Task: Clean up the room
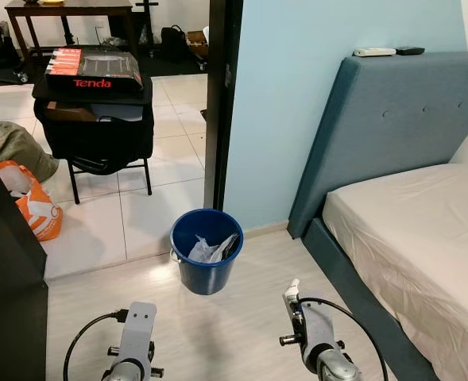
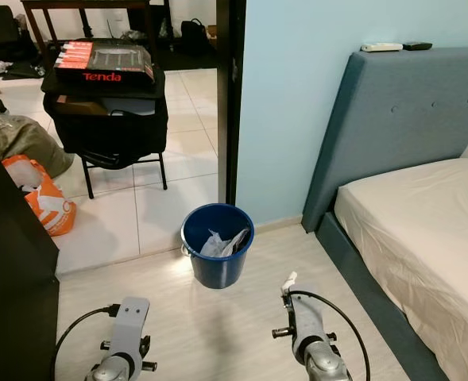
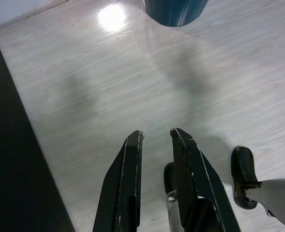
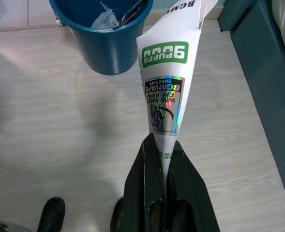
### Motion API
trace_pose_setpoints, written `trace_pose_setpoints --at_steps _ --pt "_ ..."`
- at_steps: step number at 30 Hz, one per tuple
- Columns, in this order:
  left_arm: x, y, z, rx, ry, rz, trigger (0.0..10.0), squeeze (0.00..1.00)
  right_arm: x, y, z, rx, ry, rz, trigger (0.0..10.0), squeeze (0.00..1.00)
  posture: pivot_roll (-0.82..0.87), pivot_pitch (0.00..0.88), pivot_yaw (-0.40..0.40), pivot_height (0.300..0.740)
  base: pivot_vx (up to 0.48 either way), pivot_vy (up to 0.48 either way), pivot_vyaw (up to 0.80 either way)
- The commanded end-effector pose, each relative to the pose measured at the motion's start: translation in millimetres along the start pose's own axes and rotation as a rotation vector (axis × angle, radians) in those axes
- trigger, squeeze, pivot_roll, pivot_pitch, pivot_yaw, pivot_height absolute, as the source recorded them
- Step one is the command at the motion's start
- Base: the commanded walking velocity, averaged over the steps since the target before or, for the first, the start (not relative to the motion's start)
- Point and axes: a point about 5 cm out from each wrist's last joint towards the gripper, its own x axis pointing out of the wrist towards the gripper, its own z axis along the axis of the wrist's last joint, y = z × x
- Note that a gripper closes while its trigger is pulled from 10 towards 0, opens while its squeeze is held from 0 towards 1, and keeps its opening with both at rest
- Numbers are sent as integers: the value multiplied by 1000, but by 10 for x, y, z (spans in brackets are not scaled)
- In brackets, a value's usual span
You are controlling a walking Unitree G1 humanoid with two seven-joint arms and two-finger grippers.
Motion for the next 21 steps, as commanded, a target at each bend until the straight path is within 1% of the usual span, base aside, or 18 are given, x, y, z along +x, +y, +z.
trace_pose_setpoints --at_steps 1,4,21 --pt "-17 -23 -8 3 -18 1 10000 0 -6 18 -14 -6 0 6 10000 0 26 92 -72 740 0 0 0" --pt "-21 -30 1 7 -29 3 10000 0 -13 21 -27 -5 1 6 10000 0 24 92 -70 740 0 0 0" --pt "-10 -43 15 18 -22 -6 10000 0 -24 14 -57 6 10 -6 10000 0 26 93 -65 740 0 0 0"
